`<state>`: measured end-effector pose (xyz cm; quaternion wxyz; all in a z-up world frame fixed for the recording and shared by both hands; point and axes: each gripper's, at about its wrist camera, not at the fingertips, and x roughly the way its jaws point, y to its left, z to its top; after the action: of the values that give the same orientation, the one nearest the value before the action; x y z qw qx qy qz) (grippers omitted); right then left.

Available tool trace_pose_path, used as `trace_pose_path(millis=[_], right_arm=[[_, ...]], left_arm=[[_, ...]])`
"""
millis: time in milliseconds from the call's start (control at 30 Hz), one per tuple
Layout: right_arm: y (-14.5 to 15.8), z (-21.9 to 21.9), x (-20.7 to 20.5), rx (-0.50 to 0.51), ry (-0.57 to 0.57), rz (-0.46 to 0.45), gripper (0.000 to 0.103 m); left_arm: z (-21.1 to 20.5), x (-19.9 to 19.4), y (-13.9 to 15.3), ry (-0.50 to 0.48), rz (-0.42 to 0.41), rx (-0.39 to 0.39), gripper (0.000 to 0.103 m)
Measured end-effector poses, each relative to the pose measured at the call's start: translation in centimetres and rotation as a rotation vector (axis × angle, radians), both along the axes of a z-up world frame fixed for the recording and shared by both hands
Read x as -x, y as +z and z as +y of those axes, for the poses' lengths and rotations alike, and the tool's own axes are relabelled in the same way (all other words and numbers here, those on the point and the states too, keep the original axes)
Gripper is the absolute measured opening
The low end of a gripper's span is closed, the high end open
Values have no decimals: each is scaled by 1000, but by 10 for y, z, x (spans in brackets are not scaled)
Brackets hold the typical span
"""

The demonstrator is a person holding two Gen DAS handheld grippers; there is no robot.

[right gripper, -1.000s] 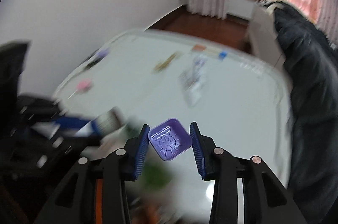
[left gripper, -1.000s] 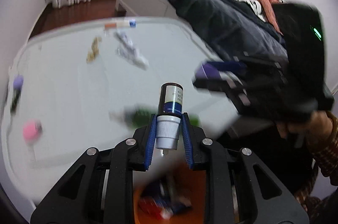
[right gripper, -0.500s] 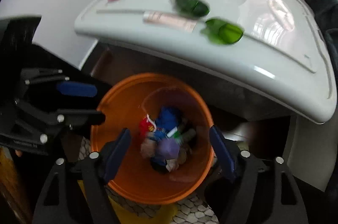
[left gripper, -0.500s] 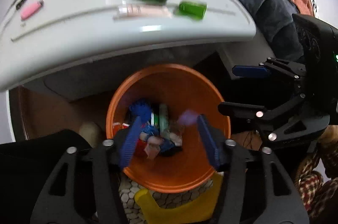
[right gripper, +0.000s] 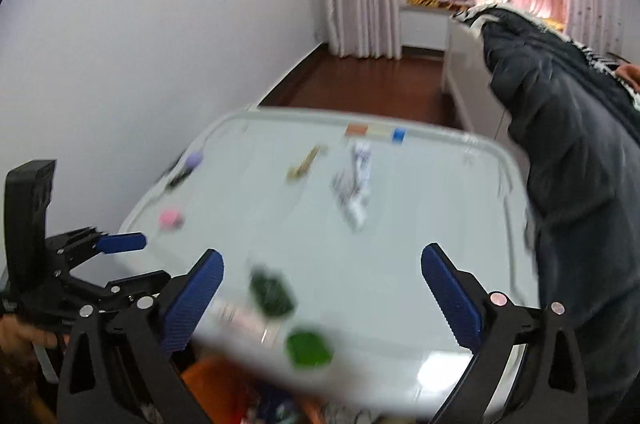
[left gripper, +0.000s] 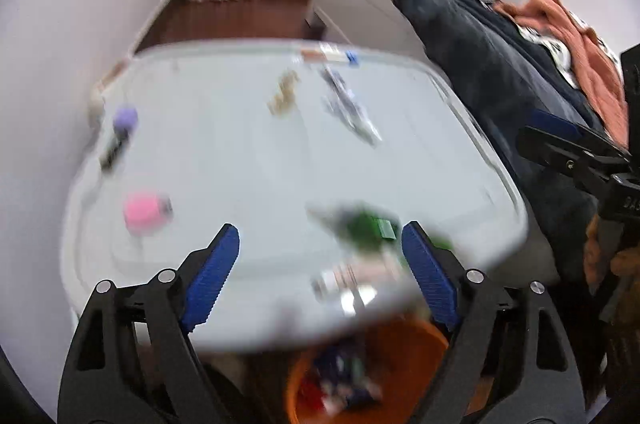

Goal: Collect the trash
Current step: 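Grasp the beige cord keychain with the left tool while the right tool grasps the clear spray bottle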

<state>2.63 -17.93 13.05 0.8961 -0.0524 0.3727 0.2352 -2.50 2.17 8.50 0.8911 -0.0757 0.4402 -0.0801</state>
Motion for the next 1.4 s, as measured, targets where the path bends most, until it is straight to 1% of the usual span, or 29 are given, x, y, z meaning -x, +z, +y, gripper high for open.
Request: trace_pose_path(millis=[67, 100, 167, 200, 233, 300, 367, 400, 467, 500, 567, 600, 633, 667, 767, 867, 900, 1000, 1067, 1133, 1200, 1300, 1367, 1400], right_arm=[[-1, 5, -24, 1, -33, -18, 98], [-2, 3, -32, 3, -47, -21, 98], [-13, 0, -48, -7, -78, -26, 98], [-19, -3, -49, -14, -84, -23, 98], [-27, -6, -53, -21, -90, -13, 98], [-41, -11, -65, 0, -109, 42, 98], [-40, -13, -68, -2, -107, 33, 98], [-39, -14, -69, 14, -114, 18, 98], [-37, -16, -67, 48, -126, -13, 98], [-36, -17, -67, 55, -128, -19, 98], [-37, -16, -64, 49, -118, -8, 98], [-39, -15, -64, 51, -111, -2, 98], [-40, -14, -64, 58, -108, 1, 98], [-42, -12, -65, 74, -104, 3, 98], [-45, -11, -66, 82, -104, 9, 98], [-47, -8, -73, 78, -111, 13, 98], [-50, -5, -78, 81, -105, 16, 98], [-68, 11, -96, 122, -64, 34, 98], [-90, 26, -113, 168, -36, 70, 98], [-110, 42, -130, 216, -21, 93, 94], [-124, 54, -137, 239, -14, 110, 91], [-135, 66, -141, 243, -7, 143, 86], [-137, 74, -141, 272, -3, 128, 81], [-140, 77, -142, 288, -4, 131, 73]], left_arm=[[2, -30, -1, 25, -16, -25, 83], [2, -51, -5, 27, -21, -42, 83], [1, -89, -20, 27, -8, -69, 83], [3, -101, -25, 25, 2, -67, 83], [3, -115, -33, 26, 16, -57, 82], [3, -147, -54, 31, 49, -55, 78], [1, -168, -69, 25, 73, -69, 71], [-1, -179, -76, 25, 82, -86, 70], [-5, -197, -90, 23, 103, -107, 64], [-5, -202, -94, 26, 113, -112, 62], [-7, -209, -100, 32, 122, -121, 47], [-9, -210, -99, 34, 98, -146, 37], [-10, -210, -98, 22, 91, -140, 15], [-10, -210, -97, 32, 92, -152, 15], [-2, -202, -90, 56, 82, -120, 15], [11, -184, -68, 81, 52, -69, 15], [15, -174, -56, 85, 34, -54, 15], [17, -146, -30, 88, -30, -31, 15], [16, -127, -17, 78, -70, -13, 15], [14, -118, -12, 67, -94, -11, 15], [14, -116, -15, 51, -88, 5, 15], [12, -115, -24, 25, -59, 6, 15], [11, -115, -28, 19, -45, 10, 15], [11, -115, -30, 18, -40, 17, 15]])
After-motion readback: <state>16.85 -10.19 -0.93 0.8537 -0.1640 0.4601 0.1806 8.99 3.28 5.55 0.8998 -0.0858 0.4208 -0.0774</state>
